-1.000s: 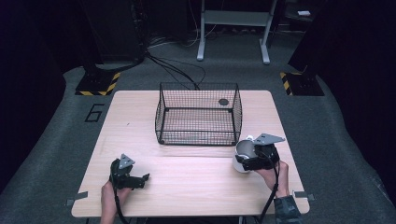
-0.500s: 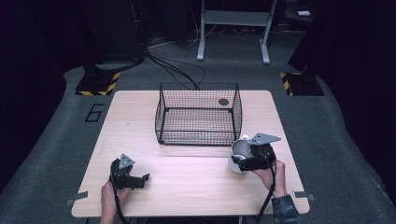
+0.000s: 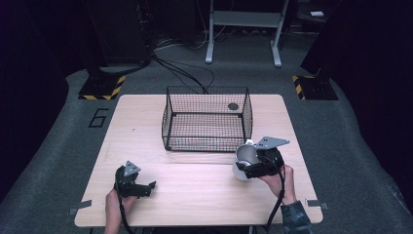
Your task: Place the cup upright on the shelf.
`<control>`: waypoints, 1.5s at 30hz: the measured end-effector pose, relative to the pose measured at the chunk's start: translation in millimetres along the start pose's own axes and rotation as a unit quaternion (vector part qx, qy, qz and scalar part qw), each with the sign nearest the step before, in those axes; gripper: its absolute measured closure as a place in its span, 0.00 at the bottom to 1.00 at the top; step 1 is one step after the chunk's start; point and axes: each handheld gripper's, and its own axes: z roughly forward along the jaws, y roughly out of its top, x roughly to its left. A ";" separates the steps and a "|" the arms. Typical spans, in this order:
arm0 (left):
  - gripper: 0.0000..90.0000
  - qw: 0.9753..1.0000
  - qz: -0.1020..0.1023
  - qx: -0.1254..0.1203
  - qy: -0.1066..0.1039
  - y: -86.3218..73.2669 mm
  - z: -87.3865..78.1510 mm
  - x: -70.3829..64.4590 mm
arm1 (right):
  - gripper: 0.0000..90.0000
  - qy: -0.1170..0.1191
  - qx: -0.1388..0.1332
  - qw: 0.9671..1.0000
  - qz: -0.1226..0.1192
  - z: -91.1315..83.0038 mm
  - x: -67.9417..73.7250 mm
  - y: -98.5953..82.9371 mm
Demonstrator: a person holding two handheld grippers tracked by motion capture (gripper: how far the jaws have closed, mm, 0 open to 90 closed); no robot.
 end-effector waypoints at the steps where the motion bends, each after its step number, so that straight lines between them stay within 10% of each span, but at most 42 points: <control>1: 0.01 1.000 0.000 0.000 0.000 0.0 0.0 0.0 | 0.06 0.004 -0.001 1.000 0.001 -0.7 1.1 2.8; 20: 0.01 1.000 0.006 0.008 -0.003 0.5 -1.3 0.9 | 0.06 0.026 -0.015 0.999 -0.030 -3.3 6.4 88.6; 45: 0.01 1.000 0.007 0.005 -0.001 -0.1 -0.8 0.6 | 0.07 0.012 -0.008 0.999 -0.035 51.2 -14.9 160.8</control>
